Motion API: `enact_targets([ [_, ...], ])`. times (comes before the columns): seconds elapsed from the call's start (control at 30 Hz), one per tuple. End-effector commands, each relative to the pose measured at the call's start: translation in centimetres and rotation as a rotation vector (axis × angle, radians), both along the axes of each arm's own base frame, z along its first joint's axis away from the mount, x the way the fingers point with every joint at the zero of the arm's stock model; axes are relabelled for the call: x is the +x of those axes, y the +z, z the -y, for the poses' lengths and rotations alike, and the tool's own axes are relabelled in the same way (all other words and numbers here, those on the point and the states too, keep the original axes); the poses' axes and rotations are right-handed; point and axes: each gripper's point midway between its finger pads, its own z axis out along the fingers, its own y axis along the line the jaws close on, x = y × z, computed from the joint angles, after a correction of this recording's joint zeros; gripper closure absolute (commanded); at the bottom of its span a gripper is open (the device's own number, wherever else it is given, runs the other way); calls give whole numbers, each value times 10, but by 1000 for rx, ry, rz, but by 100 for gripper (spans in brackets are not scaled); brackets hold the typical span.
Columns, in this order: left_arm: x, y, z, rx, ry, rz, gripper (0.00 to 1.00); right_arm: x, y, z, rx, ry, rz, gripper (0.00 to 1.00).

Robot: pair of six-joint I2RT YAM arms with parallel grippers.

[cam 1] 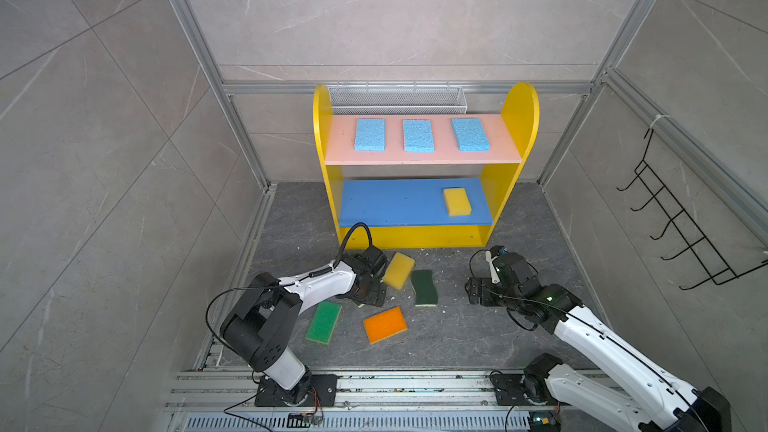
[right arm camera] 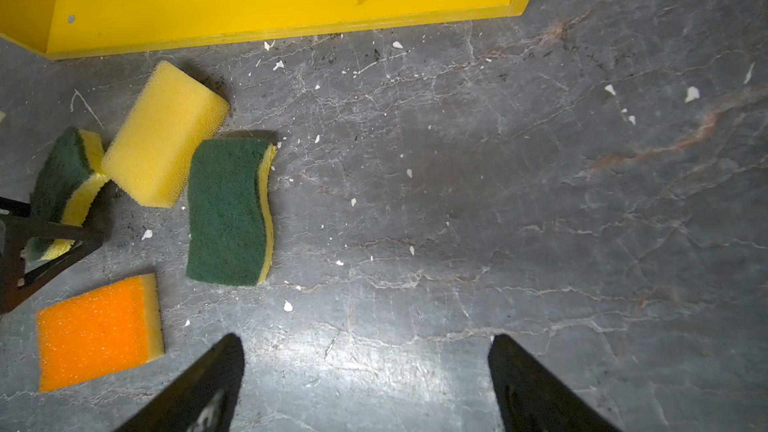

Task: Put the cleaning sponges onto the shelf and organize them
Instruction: 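Close the left gripper on the dark-green scouring pad and lift it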

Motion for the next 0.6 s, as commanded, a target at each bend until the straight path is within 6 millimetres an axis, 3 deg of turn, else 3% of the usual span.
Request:
enact_targets([
  [0.0,8,24,28,-129,27,40,3,-1,4,-2,3,16,4,6],
  [0.23,8,38,48,-195,17,-5,4,-4,0,-1,-2,18,-6,6],
  [0.57,7,42,23,-95,-11,52,0,-8,0,1,5,19,-2,6],
])
